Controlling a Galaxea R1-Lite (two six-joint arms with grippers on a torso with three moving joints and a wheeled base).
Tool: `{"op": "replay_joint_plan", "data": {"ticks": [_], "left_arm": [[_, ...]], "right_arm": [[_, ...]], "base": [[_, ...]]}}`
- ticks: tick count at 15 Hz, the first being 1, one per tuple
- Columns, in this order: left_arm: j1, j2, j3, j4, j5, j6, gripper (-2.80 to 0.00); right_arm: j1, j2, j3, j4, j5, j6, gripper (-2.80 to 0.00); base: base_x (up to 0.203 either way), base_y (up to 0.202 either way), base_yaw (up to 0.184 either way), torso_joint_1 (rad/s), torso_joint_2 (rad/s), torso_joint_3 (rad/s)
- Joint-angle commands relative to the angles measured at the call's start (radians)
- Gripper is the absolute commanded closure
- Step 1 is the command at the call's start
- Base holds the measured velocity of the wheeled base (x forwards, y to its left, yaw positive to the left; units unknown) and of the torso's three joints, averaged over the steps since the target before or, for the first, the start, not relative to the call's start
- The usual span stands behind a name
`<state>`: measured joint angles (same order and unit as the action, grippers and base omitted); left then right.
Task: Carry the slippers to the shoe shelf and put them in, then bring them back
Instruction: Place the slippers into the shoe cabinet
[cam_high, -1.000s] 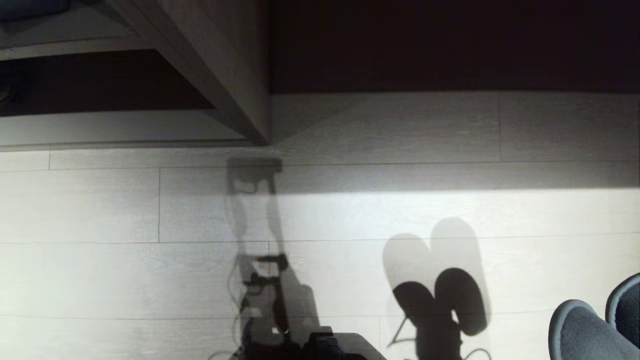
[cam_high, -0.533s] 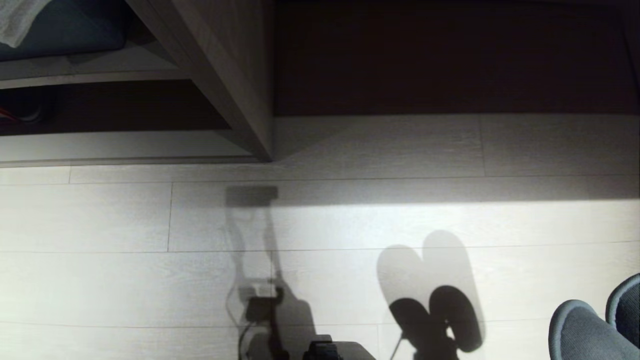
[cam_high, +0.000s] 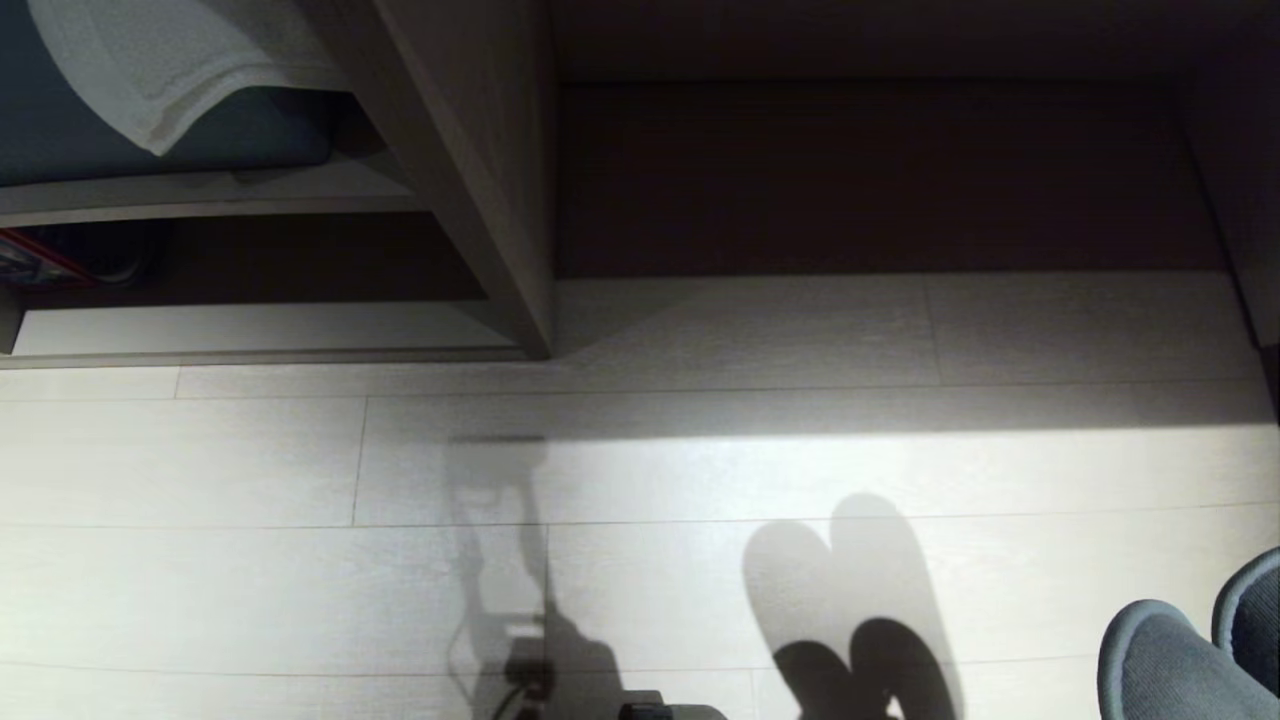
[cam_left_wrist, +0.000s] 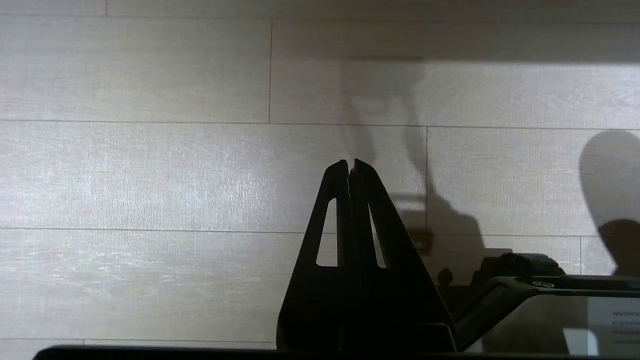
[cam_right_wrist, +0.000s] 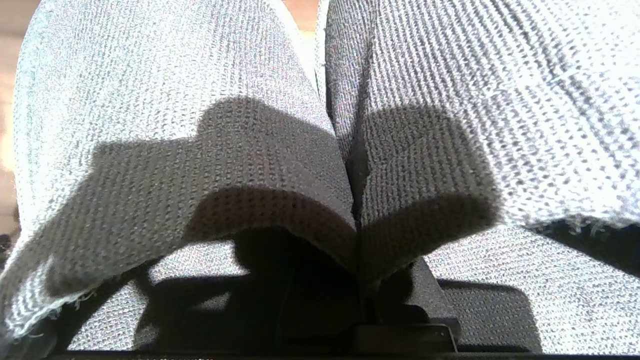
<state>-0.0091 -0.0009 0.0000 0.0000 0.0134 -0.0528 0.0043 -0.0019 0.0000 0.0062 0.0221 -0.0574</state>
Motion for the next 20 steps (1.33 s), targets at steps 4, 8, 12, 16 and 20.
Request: {"op": "replay_joint_plan", "data": {"ticks": [4, 8, 12, 16, 20], "left_arm": [[0.0, 0.001, 0.0, 0.0, 0.0, -0.001, 0.0], [0.0, 0.001, 0.0, 0.0, 0.0, -0.001, 0.0], [0.0, 0.001, 0.0, 0.0, 0.0, -0.001, 0.0], [0.0, 0.001, 0.0, 0.0, 0.0, -0.001, 0.0], [0.0, 0.001, 0.0, 0.0, 0.0, -0.001, 0.0]], "right_arm": [[0.0, -0.001, 0.002, 0.0, 0.001, -0.001, 0.0], [0.0, -0.001, 0.002, 0.0, 0.001, -0.001, 0.0], [0.0, -0.001, 0.002, 0.0, -0.001, -0.001, 0.0], [0.0, -0.001, 0.002, 0.0, 0.001, -0.001, 0.0], [0.0, -0.001, 0.002, 0.0, 0.001, -0.001, 0.0]], "base": [[0.0, 0.0, 0.0, 0.001, 0.0, 0.203], [0.0, 0.0, 0.0, 0.0, 0.0, 0.198], [0.0, 0.0, 0.0, 0.002, 0.0, 0.202], [0.0, 0.0, 0.0, 0.003, 0.0, 0.201], [0.0, 0.0, 0.0, 0.001, 0.0, 0.204]]}}
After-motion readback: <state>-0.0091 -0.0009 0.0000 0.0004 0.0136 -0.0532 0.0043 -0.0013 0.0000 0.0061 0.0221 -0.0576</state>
